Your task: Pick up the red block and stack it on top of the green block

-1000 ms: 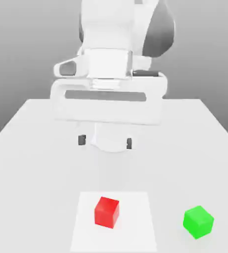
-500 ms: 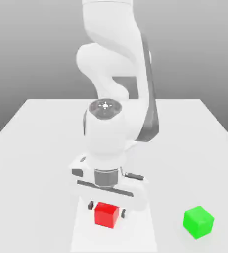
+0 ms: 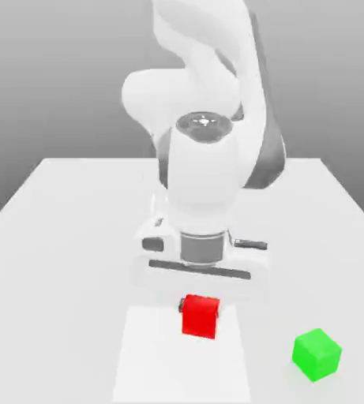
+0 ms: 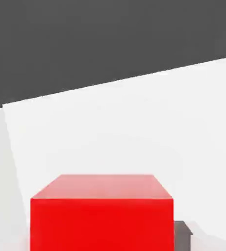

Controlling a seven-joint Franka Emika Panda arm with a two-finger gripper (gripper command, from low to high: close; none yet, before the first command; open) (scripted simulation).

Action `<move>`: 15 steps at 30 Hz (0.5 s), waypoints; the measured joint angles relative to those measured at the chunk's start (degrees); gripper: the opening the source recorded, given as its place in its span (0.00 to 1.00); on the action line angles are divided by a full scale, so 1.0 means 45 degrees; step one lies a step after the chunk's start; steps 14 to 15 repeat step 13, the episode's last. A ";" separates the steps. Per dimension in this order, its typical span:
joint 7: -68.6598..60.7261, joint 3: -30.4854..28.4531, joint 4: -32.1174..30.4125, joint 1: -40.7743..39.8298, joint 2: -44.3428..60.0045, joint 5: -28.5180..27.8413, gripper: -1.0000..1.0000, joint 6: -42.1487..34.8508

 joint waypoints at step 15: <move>0.0165 0.0774 0.1629 0.2144 0.2420 -0.1313 1.00 0.0743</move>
